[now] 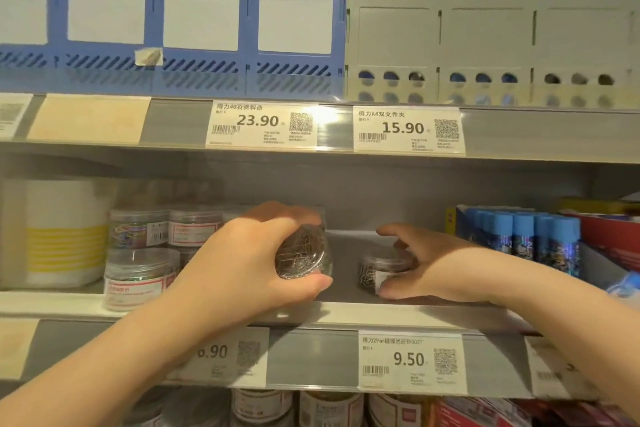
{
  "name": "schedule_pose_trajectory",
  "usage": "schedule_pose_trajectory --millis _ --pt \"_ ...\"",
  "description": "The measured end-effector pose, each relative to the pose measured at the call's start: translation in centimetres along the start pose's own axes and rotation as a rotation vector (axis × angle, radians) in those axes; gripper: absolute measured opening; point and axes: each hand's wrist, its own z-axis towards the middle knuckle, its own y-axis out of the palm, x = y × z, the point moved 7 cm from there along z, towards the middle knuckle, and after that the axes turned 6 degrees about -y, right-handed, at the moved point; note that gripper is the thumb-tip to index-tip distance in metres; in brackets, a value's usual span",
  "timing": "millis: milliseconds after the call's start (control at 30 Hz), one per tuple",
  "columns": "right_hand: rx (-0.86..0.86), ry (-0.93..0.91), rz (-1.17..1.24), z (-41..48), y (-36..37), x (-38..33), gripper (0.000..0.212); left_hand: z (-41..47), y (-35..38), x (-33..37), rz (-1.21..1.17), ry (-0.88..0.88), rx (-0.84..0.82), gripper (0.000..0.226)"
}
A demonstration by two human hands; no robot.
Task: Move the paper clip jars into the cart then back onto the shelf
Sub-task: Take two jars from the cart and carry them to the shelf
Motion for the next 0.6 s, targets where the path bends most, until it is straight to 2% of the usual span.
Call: schedule_pose_trajectory --millis 200,333,467,600 --pt "-0.063 -0.030 -0.057 1.3 -0.8 0.6 0.089 0.5 -0.9 -0.1 -0.074 -0.002 0.017 0.060" --pt "-0.062 -0.065 -0.166 3.0 -0.9 0.8 0.087 0.9 -2.1 -0.9 -0.081 -0.027 0.041 0.043" --pt "-0.069 -0.067 -0.232 5.3 -0.8 0.9 0.089 0.8 -1.4 -1.1 -0.022 -0.038 -0.024 0.043" --pt "-0.052 -0.061 -0.262 7.5 -0.3 0.8 0.085 0.4 -0.6 -0.6 -0.035 -0.015 -0.051 0.054"
